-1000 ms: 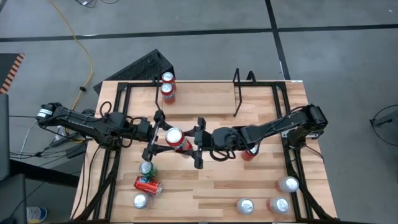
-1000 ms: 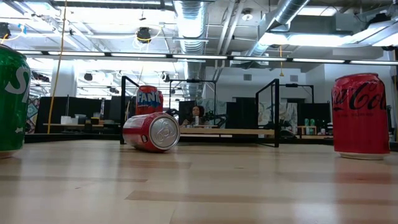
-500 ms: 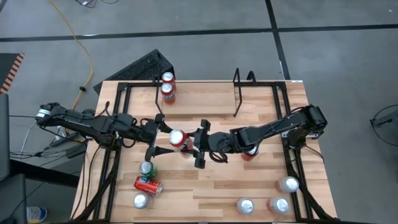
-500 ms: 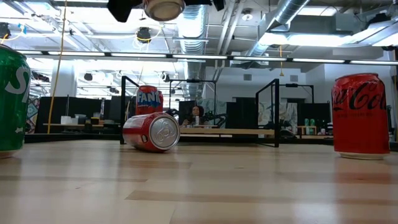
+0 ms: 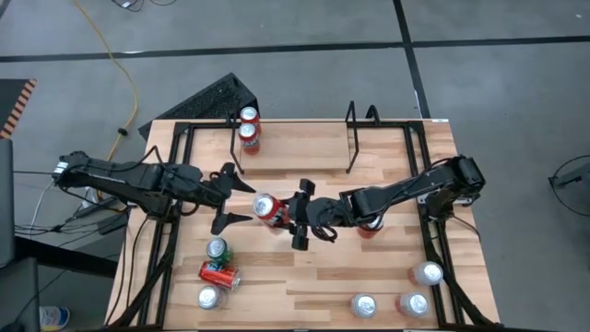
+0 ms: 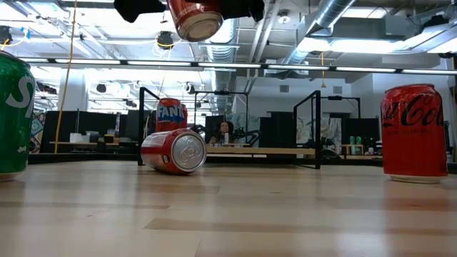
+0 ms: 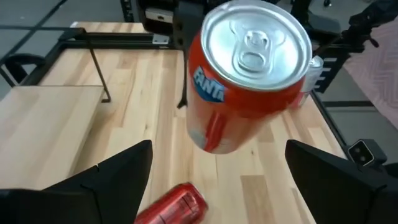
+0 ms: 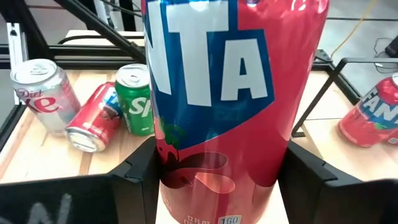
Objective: Place canned beverage on shelf
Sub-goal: Put the red soda can on the shelf and align with the other red soda cans
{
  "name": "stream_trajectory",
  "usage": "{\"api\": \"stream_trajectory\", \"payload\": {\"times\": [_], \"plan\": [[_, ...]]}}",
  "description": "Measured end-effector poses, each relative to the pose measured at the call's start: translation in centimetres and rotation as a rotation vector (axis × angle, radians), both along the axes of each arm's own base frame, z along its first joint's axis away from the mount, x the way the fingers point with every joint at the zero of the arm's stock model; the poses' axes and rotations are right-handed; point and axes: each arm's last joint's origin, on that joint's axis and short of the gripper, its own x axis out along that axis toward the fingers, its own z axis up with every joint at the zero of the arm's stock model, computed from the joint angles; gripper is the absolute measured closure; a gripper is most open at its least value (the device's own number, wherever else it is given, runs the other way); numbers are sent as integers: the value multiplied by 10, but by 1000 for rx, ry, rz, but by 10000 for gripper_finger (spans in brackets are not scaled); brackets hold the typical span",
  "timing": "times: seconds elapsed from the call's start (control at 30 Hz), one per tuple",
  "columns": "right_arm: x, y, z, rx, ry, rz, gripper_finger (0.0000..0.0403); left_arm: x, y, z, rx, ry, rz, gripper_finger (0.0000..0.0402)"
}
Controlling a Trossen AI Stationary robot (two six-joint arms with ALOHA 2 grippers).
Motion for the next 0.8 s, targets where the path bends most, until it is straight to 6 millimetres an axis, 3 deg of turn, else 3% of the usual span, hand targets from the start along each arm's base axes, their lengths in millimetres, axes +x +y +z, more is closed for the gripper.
{"api": "stream_trajectory", "payload": {"times": [0.33, 0.8], "plan": [[6, 0, -17, -11, 65, 4, 176, 0, -2, -2, -49, 27, -44, 48], [16, -3, -31, 19, 89, 16, 175, 26, -5, -25, -20, 139, -42, 48]]}}
